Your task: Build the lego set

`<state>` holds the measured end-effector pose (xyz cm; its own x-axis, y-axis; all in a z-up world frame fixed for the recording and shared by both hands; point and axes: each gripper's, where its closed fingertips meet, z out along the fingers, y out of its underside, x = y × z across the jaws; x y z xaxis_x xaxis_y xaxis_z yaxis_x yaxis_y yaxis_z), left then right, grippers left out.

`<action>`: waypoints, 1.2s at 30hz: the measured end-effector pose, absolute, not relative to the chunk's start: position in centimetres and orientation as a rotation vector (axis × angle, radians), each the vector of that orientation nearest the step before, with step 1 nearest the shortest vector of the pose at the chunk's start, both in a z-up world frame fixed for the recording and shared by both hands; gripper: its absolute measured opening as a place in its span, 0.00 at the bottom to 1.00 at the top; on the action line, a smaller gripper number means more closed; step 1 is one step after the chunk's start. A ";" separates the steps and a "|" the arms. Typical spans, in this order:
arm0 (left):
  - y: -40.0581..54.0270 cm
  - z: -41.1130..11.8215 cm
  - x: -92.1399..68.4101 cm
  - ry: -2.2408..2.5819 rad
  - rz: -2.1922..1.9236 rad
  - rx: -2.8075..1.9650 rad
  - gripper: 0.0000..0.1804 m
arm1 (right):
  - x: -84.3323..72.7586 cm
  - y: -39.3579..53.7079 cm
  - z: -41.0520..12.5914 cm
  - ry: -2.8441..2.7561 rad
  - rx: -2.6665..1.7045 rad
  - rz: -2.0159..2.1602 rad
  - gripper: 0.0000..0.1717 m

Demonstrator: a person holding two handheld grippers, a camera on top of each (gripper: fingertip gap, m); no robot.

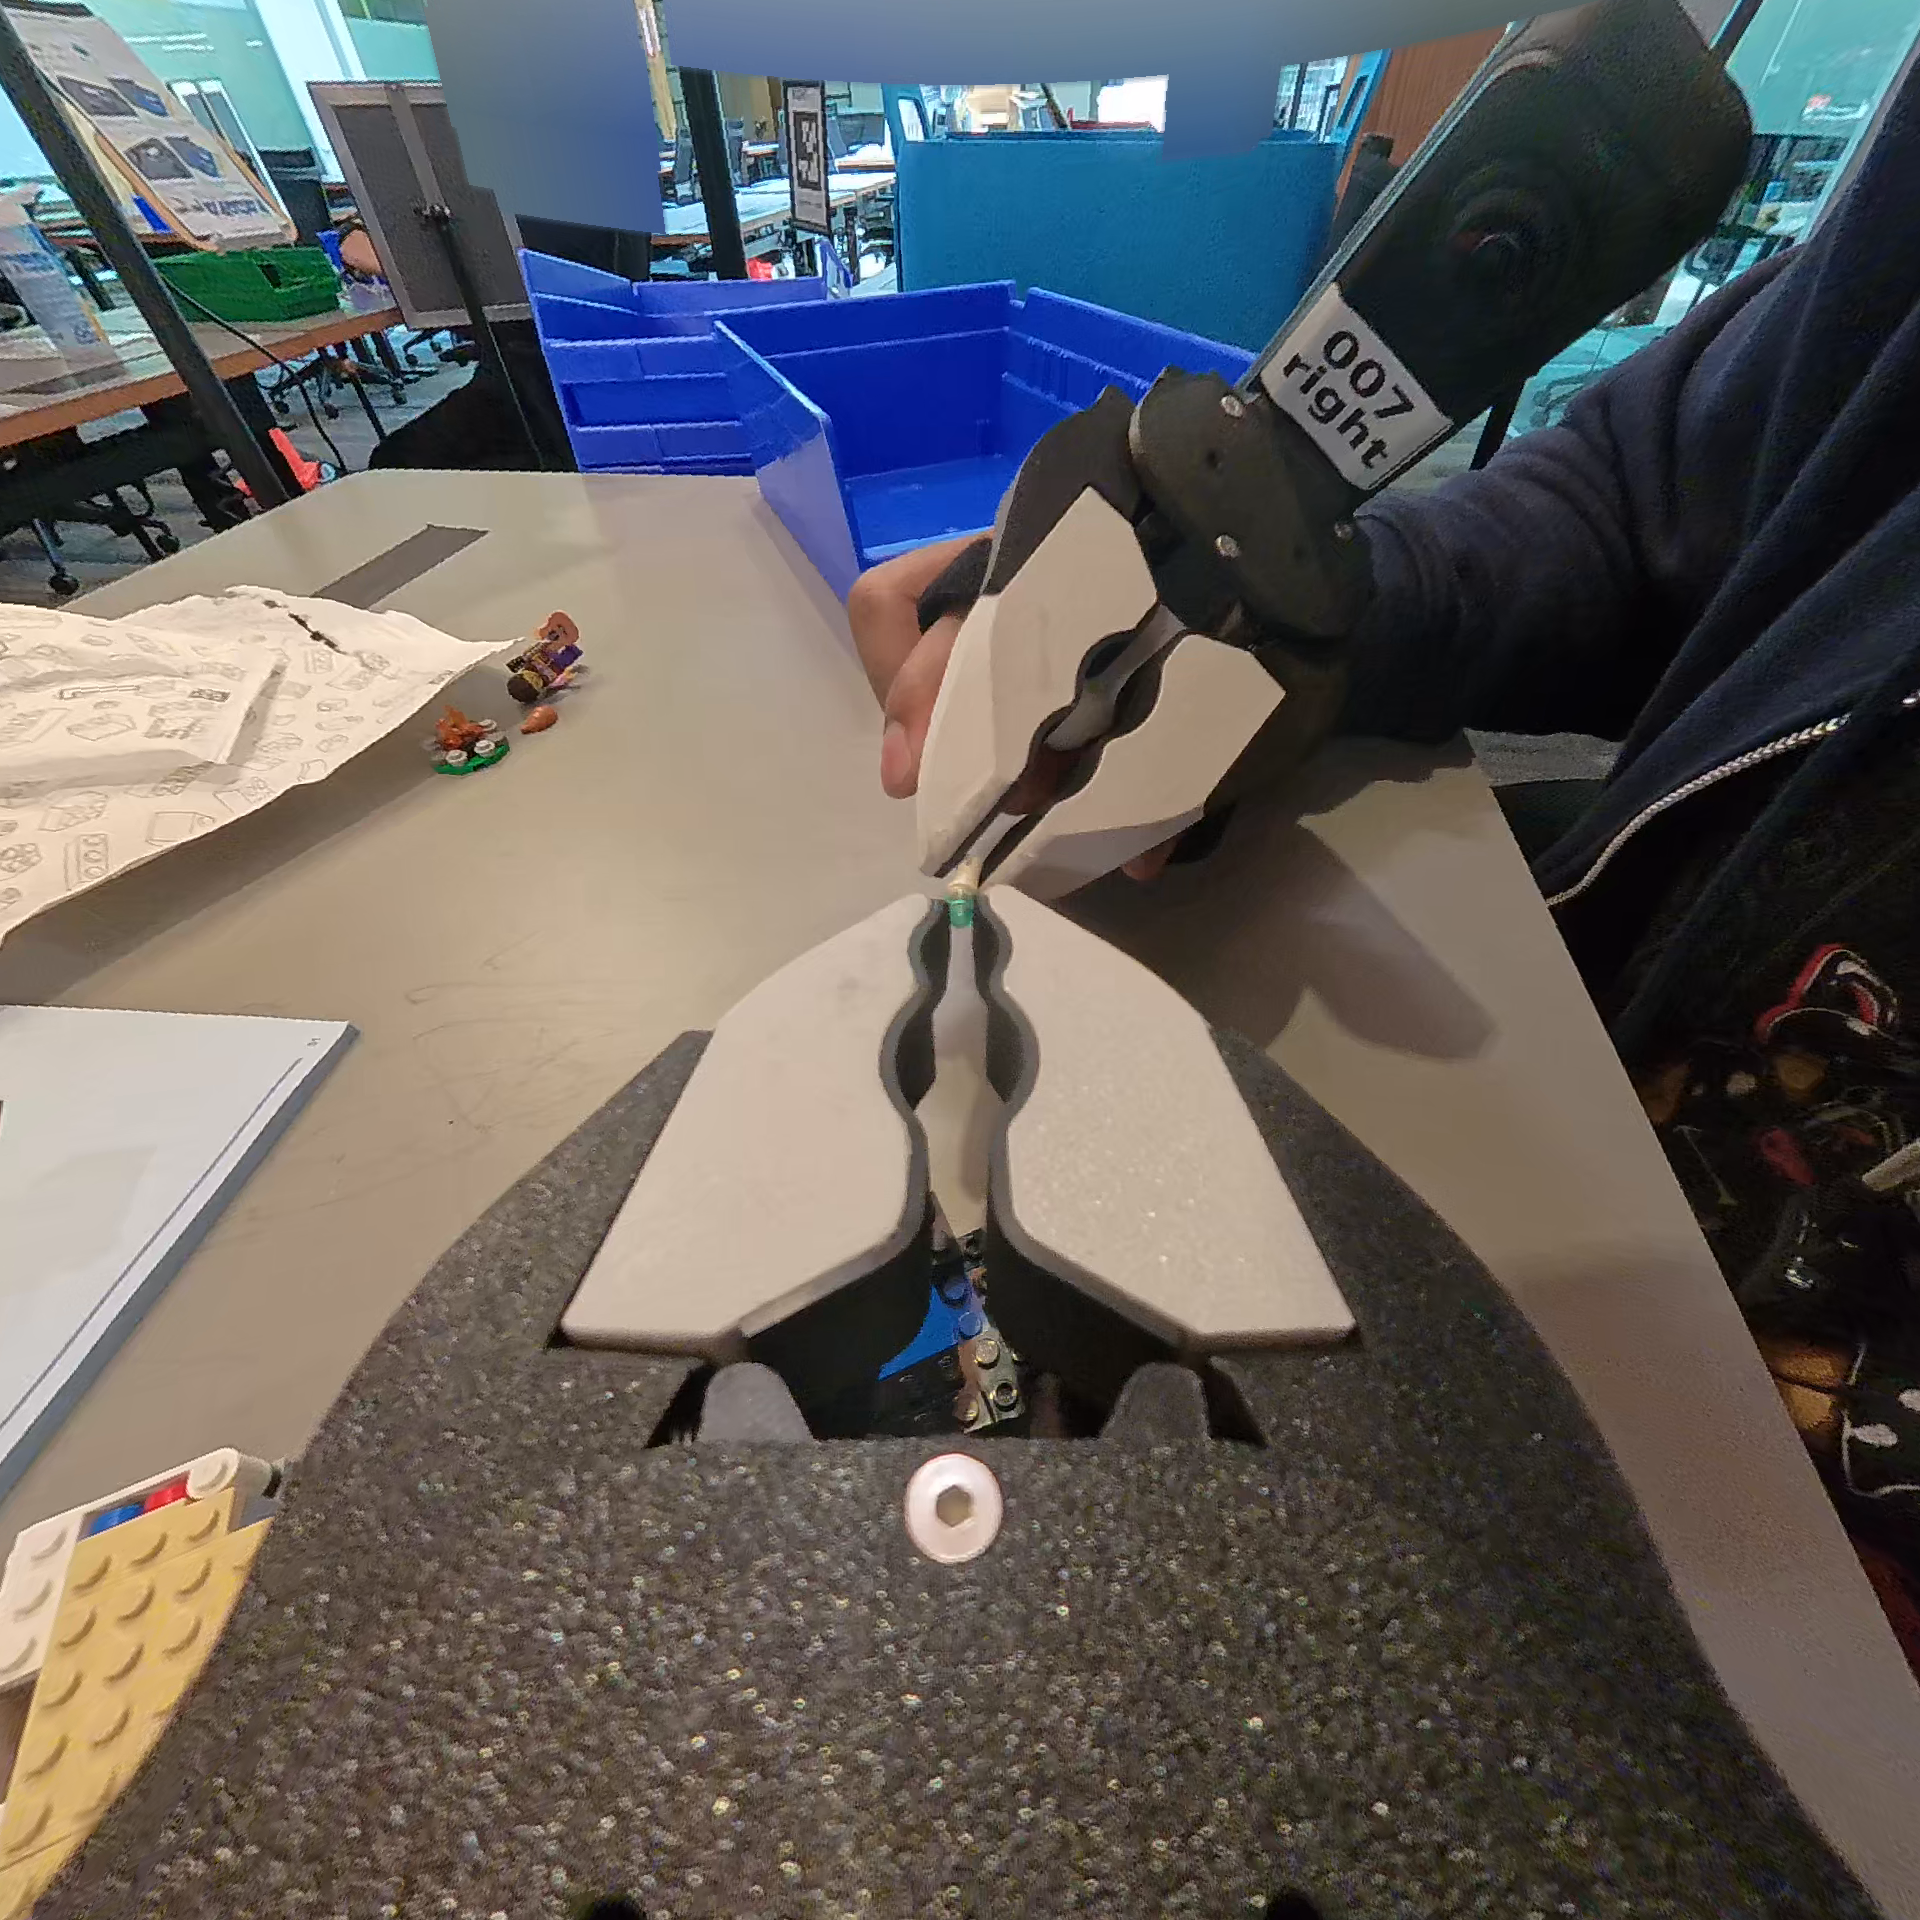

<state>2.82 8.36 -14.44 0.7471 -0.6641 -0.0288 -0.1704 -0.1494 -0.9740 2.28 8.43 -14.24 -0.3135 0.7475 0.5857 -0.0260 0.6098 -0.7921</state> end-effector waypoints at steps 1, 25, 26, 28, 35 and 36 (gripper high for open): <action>8.3 -14.4 2.9 0.672 -0.498 -1.692 0.02 | 2.4 8.4 -14.2 -1.729 -0.591 0.882 0.02; 7.5 -13.8 3.9 0.665 -0.658 -1.665 0.04 | 3.6 7.5 -13.1 -1.717 -0.544 1.097 0.02; 7.6 -13.8 3.9 0.650 -0.681 -1.673 0.05 | 3.6 7.6 -12.8 -1.696 -0.545 1.100 0.02; 7.7 -13.6 3.8 0.614 -0.715 -1.669 0.07 | 3.5 7.8 -12.3 -1.659 -0.553 1.103 0.02; 8.0 -12.7 3.9 0.546 -0.720 -1.624 0.06 | 3.2 7.9 -12.2 -1.630 -0.553 1.049 0.02; 8.0 -12.7 3.9 0.541 -0.706 -1.625 0.06 | 3.1 7.9 -12.2 -1.627 -0.552 1.033 0.02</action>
